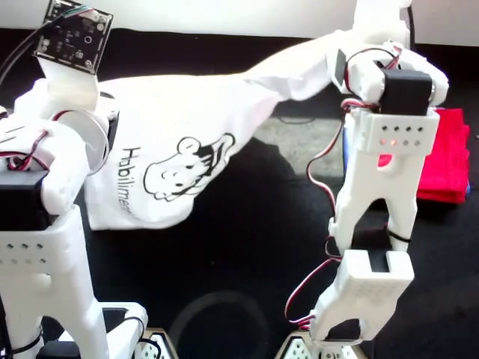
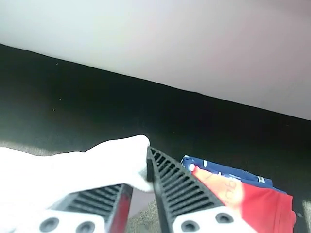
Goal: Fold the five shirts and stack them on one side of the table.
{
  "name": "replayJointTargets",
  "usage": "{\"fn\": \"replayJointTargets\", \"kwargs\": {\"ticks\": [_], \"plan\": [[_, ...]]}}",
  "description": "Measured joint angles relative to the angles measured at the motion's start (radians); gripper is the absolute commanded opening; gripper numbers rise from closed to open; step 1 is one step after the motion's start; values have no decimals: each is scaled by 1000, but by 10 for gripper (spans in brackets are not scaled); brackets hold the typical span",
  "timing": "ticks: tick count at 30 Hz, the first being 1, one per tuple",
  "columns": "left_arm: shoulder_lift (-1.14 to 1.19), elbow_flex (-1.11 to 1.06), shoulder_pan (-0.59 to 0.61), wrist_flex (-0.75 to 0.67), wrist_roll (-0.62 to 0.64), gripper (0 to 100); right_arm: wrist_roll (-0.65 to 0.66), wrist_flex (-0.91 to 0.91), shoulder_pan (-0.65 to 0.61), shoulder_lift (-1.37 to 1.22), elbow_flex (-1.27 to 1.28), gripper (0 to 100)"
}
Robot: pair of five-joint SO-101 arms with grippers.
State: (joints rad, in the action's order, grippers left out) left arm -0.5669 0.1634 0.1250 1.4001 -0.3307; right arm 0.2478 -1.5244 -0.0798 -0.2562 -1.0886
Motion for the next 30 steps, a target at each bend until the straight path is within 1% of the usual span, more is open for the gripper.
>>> {"fn": "replayJointTargets", "kwargs": {"ticks": [3,6,11,17,22,25,27,30], "plan": [[0,-44,0,51,0,9,0,-114,0,8,0,5],[0,-147,0,64,0,9,0,-192,0,8,0,5],[2,-367,0,66,0,9,0,-224,0,9,68,5],[2,-611,0,63,0,9,0,-227,0,8,330,5],[2,-795,0,-20,0,9,0,-227,0,11,526,5],[2,-879,0,-74,2,9,0,-219,5,61,671,5],[2,-925,-11,-109,2,9,0,-176,9,126,792,5],[5,-984,-52,-143,-32,9,0,-77,12,252,1010,5]]}}
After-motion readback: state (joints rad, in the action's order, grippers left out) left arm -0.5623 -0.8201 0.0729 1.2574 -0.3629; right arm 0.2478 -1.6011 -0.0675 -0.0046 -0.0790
